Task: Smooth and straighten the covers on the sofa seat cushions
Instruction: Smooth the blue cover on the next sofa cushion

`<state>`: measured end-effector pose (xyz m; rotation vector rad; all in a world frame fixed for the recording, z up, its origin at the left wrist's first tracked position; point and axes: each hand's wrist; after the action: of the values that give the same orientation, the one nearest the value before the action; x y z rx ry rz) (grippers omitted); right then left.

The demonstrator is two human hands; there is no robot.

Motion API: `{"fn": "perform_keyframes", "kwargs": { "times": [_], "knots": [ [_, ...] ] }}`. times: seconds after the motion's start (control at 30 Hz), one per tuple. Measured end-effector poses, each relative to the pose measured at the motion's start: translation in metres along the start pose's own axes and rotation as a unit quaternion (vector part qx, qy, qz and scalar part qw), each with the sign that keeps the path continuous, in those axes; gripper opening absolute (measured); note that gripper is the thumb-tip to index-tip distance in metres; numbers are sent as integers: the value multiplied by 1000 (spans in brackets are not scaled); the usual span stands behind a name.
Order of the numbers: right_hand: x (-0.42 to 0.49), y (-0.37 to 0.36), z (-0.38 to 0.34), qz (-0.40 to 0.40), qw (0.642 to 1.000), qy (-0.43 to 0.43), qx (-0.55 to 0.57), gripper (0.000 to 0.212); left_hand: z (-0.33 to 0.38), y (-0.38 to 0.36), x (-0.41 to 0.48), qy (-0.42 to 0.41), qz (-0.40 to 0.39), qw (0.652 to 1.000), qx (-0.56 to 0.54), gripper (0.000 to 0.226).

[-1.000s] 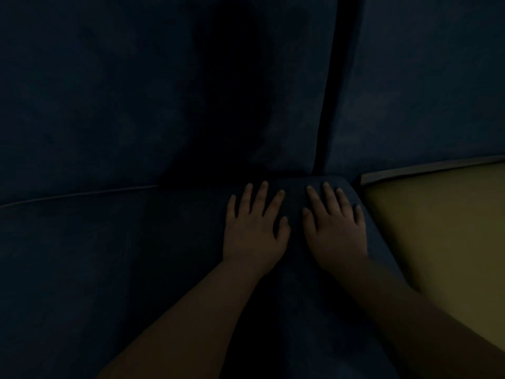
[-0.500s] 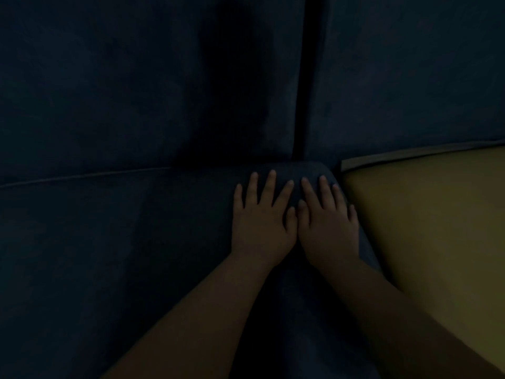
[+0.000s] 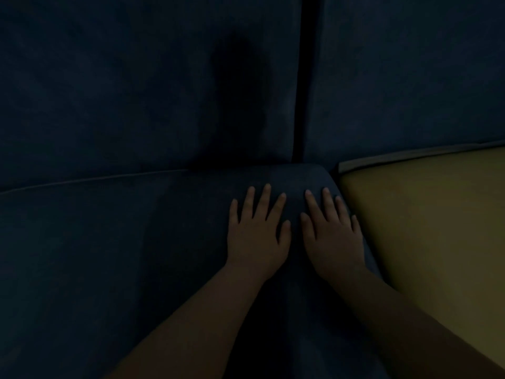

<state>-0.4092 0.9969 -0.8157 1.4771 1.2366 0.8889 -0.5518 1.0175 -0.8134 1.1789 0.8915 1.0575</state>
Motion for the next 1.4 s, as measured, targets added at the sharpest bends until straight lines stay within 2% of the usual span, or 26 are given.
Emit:
{"fn": "perform_keyframes", "kwargs": {
  "times": [0.13, 0.37, 0.43, 0.5, 0.6, 0.67, 0.8, 0.87, 0.9, 0.97, 1.03, 1.07, 1.13, 1.23, 1.27, 1.4],
  "knots": [
    [-47, 11, 12, 8, 1000, 27, 1, 64, -9, 16, -40, -33, -31, 999, 16, 69],
    [-82, 50, -3, 166, 981, 65, 76, 58, 22, 59, -71, -59, 112, 988, -89, 65],
    [-85, 53, -6, 188, 977, 53, 80, 57, 26, 52, -79, -51, 123, 987, -90, 63],
    [-89, 41, 0, 156, 985, 33, 65, 57, 21, 32, -86, -51, 90, 993, -64, 61],
    [-103, 9, 15, 43, 999, 6, -2, 61, 10, 1, -95, -35, 11, 999, -4, 59],
    [-105, 1, 19, 5, 1000, -20, -19, 66, 8, -2, -94, -26, -19, 999, -2, 62],
    [-96, 14, 14, -78, 995, -46, -38, 56, 9, 16, -88, -32, -45, 998, -2, 65],
    [-93, 32, -1, -120, 990, -72, 20, 56, 11, 39, -89, -30, -25, 998, -39, 63],
    [-93, 41, -11, -98, 991, -67, 63, 56, 12, 52, -92, -39, 15, 997, -59, 62],
    [-99, 55, -40, 25, 991, -19, 129, 53, 9, 77, -100, -62, 104, 989, -85, 61],
    [-108, 56, -72, 126, 977, 15, 171, 54, -10, 85, -110, -55, 152, 984, -72, 59],
    [-114, 48, -82, 134, 976, 15, 170, 56, -23, 82, -114, -42, 155, 985, -63, 58],
    [-130, 19, -98, 107, 989, 20, 100, 57, -56, 63, -127, -5, 107, 994, -24, 58],
    [-144, -21, -104, -3, 1000, 8, -11, 57, -95, 30, -151, 57, -18, 998, 37, 62],
    [-145, -26, -104, -5, 1000, 3, -27, 58, -101, 24, -153, 65, -40, 996, 36, 64],
    [-140, -17, -109, -53, 995, -10, -84, 60, -101, 35, -146, 53, -64, 997, 3, 63]
  ]
}}
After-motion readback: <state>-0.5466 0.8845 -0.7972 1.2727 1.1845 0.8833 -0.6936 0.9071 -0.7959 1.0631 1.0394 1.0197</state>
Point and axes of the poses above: each hand's wrist, its own x-axis towards the middle knuckle, its own y-axis out of the back of the hand, z = x × y, and after that the axes turned 7 degrees about z, right-handed
